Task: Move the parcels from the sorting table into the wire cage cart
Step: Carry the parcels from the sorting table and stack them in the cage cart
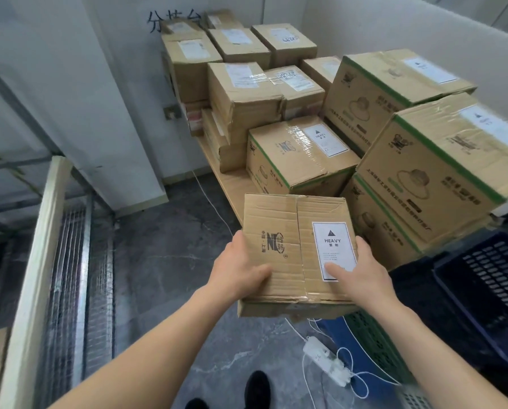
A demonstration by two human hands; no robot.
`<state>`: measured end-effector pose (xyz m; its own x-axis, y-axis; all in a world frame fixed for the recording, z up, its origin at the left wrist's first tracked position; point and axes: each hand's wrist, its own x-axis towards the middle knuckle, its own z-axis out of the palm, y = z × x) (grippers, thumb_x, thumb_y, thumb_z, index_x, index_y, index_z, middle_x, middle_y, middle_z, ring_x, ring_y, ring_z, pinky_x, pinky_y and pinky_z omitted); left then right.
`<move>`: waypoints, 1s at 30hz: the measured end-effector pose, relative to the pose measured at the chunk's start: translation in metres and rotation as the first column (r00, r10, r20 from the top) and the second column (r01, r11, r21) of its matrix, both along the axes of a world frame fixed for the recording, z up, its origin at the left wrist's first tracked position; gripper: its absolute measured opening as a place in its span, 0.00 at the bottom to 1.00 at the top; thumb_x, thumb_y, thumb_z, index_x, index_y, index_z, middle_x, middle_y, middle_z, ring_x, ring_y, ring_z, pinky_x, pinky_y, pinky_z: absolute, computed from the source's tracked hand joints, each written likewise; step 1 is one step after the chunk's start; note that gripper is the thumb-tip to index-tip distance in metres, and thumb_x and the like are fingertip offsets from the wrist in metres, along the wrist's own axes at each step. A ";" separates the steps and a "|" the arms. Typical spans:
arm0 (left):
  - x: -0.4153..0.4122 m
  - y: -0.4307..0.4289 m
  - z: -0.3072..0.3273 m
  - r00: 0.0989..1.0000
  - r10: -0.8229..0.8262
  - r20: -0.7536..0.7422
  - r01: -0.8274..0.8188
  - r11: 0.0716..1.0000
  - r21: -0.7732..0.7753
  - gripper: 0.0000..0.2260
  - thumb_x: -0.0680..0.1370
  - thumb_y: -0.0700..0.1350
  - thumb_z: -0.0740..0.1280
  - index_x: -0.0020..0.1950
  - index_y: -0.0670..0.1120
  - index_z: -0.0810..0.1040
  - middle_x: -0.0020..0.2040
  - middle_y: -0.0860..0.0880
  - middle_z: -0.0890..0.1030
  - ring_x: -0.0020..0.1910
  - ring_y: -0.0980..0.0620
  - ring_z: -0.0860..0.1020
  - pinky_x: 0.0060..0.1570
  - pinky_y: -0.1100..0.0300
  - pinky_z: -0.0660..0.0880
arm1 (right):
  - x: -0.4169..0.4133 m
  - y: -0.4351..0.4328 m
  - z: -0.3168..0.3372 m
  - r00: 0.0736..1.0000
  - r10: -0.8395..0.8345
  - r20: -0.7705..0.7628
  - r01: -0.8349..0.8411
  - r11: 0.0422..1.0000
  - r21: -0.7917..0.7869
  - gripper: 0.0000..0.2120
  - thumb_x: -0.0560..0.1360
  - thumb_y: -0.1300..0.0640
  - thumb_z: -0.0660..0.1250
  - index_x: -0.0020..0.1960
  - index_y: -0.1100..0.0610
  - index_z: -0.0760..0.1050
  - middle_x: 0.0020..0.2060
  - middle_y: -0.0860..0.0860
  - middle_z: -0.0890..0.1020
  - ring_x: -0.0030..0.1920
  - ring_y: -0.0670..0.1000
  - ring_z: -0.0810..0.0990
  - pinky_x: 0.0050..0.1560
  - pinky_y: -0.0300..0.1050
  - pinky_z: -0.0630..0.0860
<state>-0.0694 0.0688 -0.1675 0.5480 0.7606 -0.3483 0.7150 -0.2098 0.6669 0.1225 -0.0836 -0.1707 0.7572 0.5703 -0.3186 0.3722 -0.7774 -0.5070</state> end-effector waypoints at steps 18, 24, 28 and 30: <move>-0.136 0.030 -0.010 0.992 0.124 -0.011 -0.124 0.992 0.005 0.27 0.69 0.54 0.72 0.64 0.50 0.66 0.58 0.52 0.78 0.56 0.47 0.77 0.55 0.53 0.75 | -0.122 0.041 0.001 0.994 0.106 -0.023 -0.106 0.994 0.017 0.26 0.71 0.46 0.74 0.63 0.41 0.64 0.53 0.40 0.79 0.51 0.50 0.78 0.48 0.50 0.74; -0.214 0.056 -0.012 0.962 0.274 0.002 -0.274 0.961 0.026 0.26 0.69 0.53 0.73 0.63 0.51 0.67 0.58 0.52 0.78 0.54 0.48 0.77 0.50 0.56 0.72 | -0.180 0.098 -0.002 0.972 0.234 0.004 -0.234 0.972 0.011 0.23 0.70 0.44 0.75 0.58 0.47 0.68 0.53 0.43 0.82 0.53 0.54 0.80 0.48 0.48 0.72; -0.253 0.074 -0.015 0.925 0.379 0.013 -0.379 0.925 0.003 0.29 0.67 0.53 0.76 0.63 0.52 0.67 0.57 0.53 0.79 0.54 0.50 0.77 0.52 0.56 0.73 | -0.209 0.138 -0.006 0.949 0.314 -0.023 -0.314 0.949 0.017 0.23 0.71 0.45 0.75 0.60 0.48 0.69 0.56 0.45 0.81 0.49 0.51 0.77 0.46 0.47 0.71; -0.268 0.087 -0.014 0.905 0.424 0.025 -0.424 0.906 -0.001 0.29 0.68 0.52 0.76 0.63 0.52 0.66 0.55 0.55 0.77 0.52 0.52 0.76 0.51 0.57 0.72 | -0.218 0.163 -0.007 0.931 0.362 -0.039 -0.361 0.932 0.029 0.25 0.71 0.45 0.75 0.63 0.48 0.69 0.58 0.45 0.81 0.48 0.49 0.77 0.42 0.46 0.71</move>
